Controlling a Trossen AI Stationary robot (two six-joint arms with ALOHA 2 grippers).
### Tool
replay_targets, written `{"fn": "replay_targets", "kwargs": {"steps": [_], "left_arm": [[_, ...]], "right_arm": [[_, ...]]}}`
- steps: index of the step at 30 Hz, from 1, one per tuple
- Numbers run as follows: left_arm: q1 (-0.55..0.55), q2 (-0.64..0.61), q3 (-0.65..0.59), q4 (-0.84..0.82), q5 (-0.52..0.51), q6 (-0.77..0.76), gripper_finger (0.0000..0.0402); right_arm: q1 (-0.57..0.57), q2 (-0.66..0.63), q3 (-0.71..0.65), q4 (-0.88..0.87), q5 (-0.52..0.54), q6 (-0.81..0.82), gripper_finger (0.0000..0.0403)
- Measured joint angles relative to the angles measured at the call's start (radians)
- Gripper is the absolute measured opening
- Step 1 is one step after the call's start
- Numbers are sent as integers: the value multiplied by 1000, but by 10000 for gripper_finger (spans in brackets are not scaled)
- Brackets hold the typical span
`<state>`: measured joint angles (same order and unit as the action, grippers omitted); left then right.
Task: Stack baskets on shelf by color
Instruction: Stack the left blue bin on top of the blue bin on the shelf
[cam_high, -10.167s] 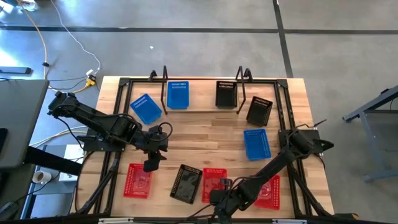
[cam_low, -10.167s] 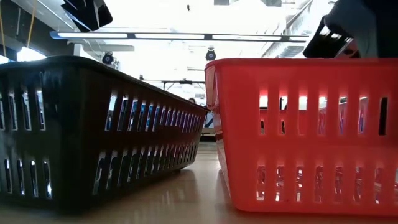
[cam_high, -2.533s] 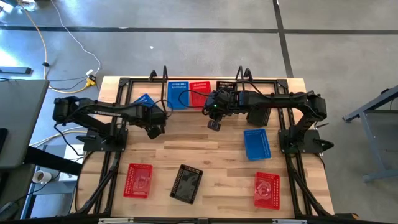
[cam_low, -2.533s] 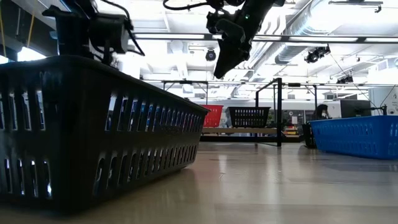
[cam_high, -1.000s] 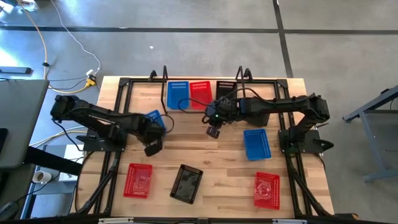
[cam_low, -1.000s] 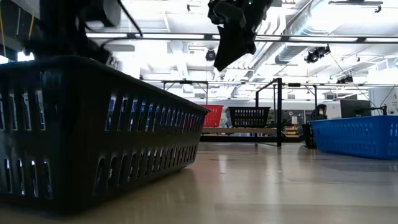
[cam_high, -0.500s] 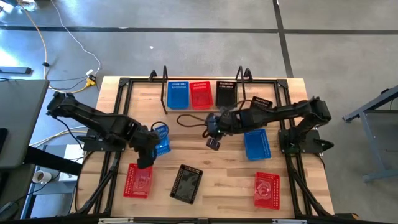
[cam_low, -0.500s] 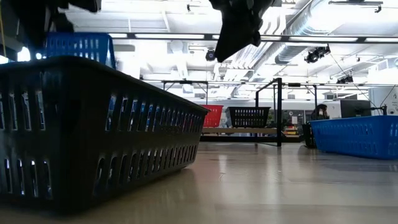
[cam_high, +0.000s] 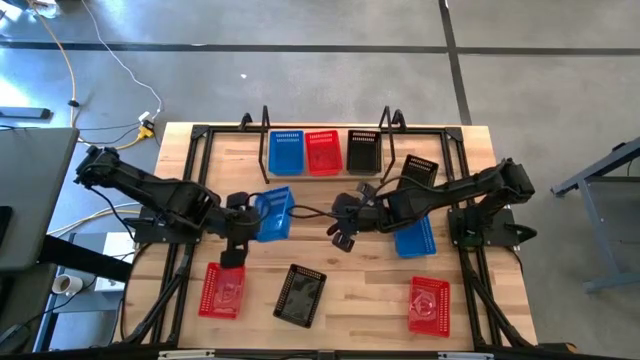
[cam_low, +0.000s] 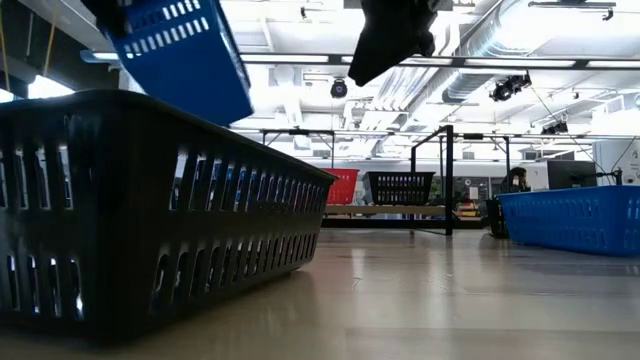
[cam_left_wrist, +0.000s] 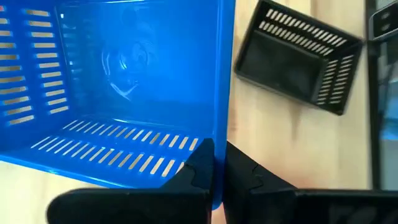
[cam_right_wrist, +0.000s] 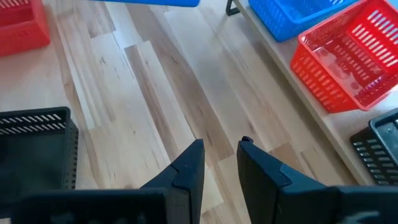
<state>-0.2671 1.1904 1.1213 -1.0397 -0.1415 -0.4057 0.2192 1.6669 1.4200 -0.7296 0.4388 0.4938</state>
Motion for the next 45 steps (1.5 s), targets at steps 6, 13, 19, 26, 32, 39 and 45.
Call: {"fn": "replay_targets", "kwargs": {"steps": [6, 13, 19, 26, 32, 39, 45], "left_arm": [[40, 0, 0, 5, -77, 111, 0], [134, 0, 0, 35, -206, 252, 0], [280, 0, 0, 109, -228, 354, 0], [450, 1, 0, 184, -223, 473, 0], [548, 30, 0, 252, -176, 583, 0], [623, 107, 19, 233, -169, 628, 0], [662, 199, 70, 171, -156, 695, 0]], "right_arm": [[-17, -14, 0, -3, 9, 5, 83], [-55, -69, 0, -14, 83, 26, 83], [-116, -124, 0, -16, 103, 22, 83], [-186, -153, 0, -35, 102, -28, 83], [-251, -153, 0, -71, 73, -31, 83], [-314, -153, 0, -96, 46, -59, 83], [-353, -153, 0, -98, 11, -76, 83]]}}
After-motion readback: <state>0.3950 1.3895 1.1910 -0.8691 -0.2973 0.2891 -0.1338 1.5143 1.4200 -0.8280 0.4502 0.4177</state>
